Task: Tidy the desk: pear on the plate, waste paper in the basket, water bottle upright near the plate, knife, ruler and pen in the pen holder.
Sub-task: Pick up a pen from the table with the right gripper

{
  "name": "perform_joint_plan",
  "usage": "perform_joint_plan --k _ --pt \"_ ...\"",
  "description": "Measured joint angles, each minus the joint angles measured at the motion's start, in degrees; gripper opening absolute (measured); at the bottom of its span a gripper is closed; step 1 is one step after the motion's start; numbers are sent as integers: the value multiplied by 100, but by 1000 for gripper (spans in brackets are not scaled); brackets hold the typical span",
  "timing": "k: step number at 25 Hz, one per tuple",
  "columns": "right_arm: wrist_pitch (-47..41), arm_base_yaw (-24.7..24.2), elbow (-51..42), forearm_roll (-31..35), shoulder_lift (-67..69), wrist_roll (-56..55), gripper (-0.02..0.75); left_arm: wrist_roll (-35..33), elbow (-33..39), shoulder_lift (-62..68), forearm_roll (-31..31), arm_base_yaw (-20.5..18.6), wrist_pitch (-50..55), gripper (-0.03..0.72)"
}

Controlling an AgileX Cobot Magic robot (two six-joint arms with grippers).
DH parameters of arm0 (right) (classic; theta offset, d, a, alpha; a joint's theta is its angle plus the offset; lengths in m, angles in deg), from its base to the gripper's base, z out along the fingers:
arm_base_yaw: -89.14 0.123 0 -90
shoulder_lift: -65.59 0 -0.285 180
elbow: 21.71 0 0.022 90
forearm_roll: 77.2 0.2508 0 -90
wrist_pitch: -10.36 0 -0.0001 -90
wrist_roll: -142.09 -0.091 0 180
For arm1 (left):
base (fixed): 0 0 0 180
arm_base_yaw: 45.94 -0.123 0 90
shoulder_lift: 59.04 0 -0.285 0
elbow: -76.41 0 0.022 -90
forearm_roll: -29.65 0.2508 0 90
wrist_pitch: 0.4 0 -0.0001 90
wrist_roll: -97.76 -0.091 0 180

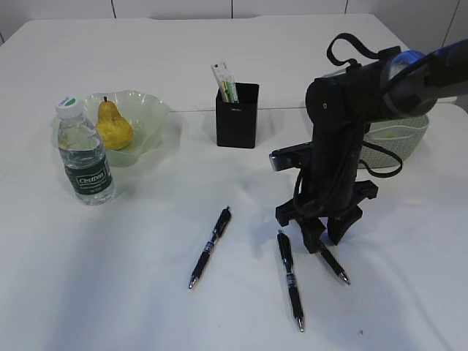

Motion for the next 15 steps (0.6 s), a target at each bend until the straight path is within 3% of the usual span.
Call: perform_joint_plan --k 4,9,15 --pt "-12 0 13 9 4 0 314 0 0 0 0 0 0 237" --pt "-12 0 13 23 4 -9 111 0 0 0 0 0 0 237" --pt "-240 0 208 23 51 -9 98 0 0 0 0 0 0 237"
